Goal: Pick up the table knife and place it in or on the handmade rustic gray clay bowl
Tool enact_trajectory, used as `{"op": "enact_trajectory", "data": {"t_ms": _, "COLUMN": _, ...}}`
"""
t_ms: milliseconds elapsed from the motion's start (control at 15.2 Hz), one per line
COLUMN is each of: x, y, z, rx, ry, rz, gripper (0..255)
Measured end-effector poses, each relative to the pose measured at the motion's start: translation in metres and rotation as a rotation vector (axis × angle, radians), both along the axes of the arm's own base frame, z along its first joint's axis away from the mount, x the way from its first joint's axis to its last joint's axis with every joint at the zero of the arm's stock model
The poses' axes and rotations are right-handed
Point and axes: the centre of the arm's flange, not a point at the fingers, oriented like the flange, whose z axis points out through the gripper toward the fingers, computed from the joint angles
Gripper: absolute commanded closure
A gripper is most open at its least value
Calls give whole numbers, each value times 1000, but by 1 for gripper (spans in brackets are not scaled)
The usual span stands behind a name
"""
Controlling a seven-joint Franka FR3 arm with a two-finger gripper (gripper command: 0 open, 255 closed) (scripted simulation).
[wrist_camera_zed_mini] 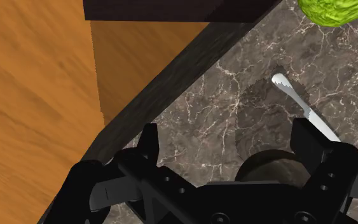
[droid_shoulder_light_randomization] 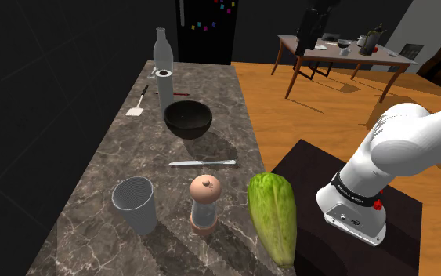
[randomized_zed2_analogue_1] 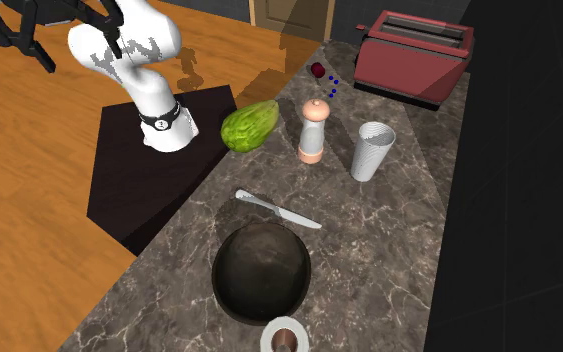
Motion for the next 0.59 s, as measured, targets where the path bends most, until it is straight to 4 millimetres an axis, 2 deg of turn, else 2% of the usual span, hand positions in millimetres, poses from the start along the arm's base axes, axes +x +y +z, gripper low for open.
{"op": "enact_trajectory", "data": {"t_ms": 132, "x": 2, "y": 3, "z": -4, "rx": 0, "ry": -1, "rz": 11, "gripper": 0}}
{"op": "enact_trajectory", "data": {"t_ms": 594, "x": 37, "y": 44, "z": -70, "rx": -4, "ry": -24, "rz": 161, "gripper": 0}}
